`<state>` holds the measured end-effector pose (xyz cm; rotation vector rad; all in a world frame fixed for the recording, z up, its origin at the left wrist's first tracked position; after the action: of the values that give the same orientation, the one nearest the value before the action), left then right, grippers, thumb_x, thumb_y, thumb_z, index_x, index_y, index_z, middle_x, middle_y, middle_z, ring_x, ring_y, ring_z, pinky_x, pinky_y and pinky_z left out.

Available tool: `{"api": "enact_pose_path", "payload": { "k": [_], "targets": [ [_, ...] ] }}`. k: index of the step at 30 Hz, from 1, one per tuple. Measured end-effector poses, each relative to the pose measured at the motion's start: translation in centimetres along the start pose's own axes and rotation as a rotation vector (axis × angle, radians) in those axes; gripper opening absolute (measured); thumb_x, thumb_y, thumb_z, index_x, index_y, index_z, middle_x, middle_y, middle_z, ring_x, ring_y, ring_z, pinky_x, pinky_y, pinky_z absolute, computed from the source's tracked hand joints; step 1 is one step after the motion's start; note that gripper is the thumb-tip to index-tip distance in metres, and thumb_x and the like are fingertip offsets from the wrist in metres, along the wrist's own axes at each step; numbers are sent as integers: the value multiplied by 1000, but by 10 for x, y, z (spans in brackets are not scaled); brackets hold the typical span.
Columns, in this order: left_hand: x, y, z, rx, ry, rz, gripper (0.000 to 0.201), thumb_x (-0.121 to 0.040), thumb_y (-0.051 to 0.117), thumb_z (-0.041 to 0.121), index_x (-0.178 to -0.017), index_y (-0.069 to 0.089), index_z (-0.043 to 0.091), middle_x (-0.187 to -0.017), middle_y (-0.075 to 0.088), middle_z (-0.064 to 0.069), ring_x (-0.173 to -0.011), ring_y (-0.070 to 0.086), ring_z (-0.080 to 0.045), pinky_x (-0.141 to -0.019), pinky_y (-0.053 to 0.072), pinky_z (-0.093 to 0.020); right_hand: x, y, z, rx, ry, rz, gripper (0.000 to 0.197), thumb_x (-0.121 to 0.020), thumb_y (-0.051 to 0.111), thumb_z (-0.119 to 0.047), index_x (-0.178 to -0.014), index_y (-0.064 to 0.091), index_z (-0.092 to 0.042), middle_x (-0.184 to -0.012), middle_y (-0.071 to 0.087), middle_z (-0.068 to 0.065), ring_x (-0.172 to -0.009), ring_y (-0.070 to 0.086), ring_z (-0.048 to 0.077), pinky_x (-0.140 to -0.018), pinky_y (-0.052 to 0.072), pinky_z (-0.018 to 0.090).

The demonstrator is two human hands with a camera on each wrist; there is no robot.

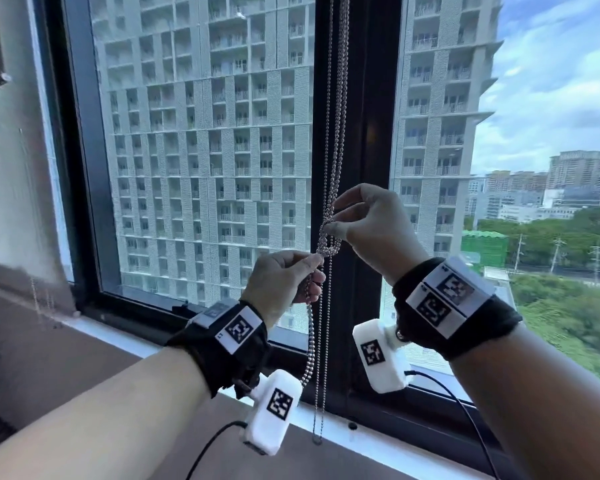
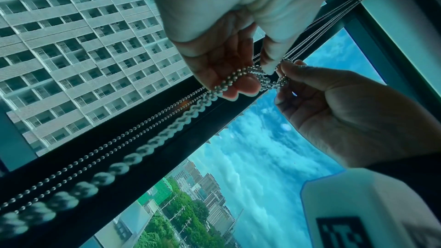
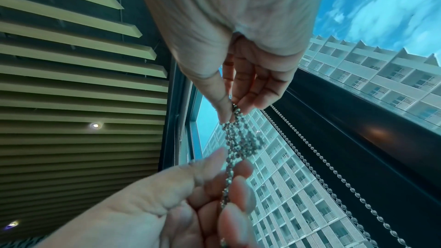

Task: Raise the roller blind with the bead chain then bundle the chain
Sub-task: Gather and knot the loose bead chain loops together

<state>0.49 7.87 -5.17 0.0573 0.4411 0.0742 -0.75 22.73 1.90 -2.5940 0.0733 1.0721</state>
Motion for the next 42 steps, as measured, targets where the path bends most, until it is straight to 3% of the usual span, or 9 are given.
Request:
{"api": "enact_pose_path", "payload": {
  "k": [7, 20, 27, 29, 31, 33, 35, 38, 42],
  "targets": [
    [-3, 9, -1, 140, -19, 45, 21, -83, 69, 9, -91, 64, -10, -67, 67, -15, -57, 67, -25, -69, 61, -39, -1, 3, 2, 21, -15, 9, 25, -69, 86, -7, -81, 66, -17, -75, 75, 2, -68, 71, 12, -61, 52, 23],
    [5, 13, -16, -132, 9, -51, 9, -82, 71, 8, -80, 72, -1, -72, 72, -15, -67, 69, -25, -79, 59, -45, -4, 4, 12, 50, -65, 12, 25, -64, 89, -8, -77, 68, -11, -75, 72, 3, -66, 64, 11, -60, 50, 14],
    [8, 12, -17, -234, 37, -75, 8, -82, 72, 15, -82, 75, 8, -76, 75, -9, -63, 64, -9, -59, 50, -17, -1, 8, 20, 14, -30, 41, 35, -64, 91, -12, -79, 60, -20, -75, 74, 6, -73, 74, 16, -67, 60, 26],
    [7, 11, -16, -260, 49, -85, 6, -82, 72, 15, -79, 75, 10, -75, 74, -8, -60, 61, -6, -55, 45, -11, 0, 8, 22, 10, -13, 41, 35, -65, 91, -17, -83, 61, -20, -75, 75, 5, -71, 73, 15, -61, 57, 19],
    [7, 8, -17, -288, 52, -88, 7, -81, 73, 17, -74, 75, 15, -72, 73, -5, -60, 60, -6, -55, 43, -10, 3, 9, 22, 37, 0, 43, 30, -69, 88, -23, -86, 64, -18, -74, 74, 1, -65, 70, 10, -55, 53, 15],
    [6, 7, -18, -294, 40, -91, 8, -80, 74, 18, -73, 75, 17, -67, 72, 1, -60, 60, -3, -55, 43, -10, 5, 11, 25, 47, 12, 37, 21, -76, 83, -31, -77, 67, -16, -64, 69, -4, -54, 62, 6, -54, 49, 21],
    [6, 8, -19, -278, 30, -84, 7, -80, 75, 19, -73, 75, 18, -66, 71, 5, -58, 61, 1, -56, 42, -9, 7, 15, 28, 43, 63, -3, 33, -83, 75, -37, -61, 65, -14, -52, 62, -5, -46, 57, 10, -52, 49, 31],
    [6, 9, -21, -272, 39, -80, 4, -79, 75, 21, -75, 74, 20, -66, 71, 8, -57, 60, 5, -56, 41, -7, 10, 24, 32, 24, 158, -89, 47, -90, 65, -42, -80, 69, 4, -81, 74, 20, -66, 69, 34, -65, 58, 52],
    [7, 6, -21, -293, 32, -70, 5, -79, 75, 24, -80, 75, 19, -68, 72, 11, -62, 63, 6, -67, 44, -14, 17, 29, 35, 99, 209, -202, 50, -95, 56, -41, -89, 66, 7, -88, 75, 21, -60, 63, 18, -62, 58, 40]
  ]
}}
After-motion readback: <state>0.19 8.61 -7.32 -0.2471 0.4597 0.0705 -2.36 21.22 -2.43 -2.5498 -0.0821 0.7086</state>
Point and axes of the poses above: each hand's wrist, its own x-axis away from the middle knuckle, its own y-axis out of the palm, z = x × y, the point moved 2 cm from there along -x, towards the middle knuckle
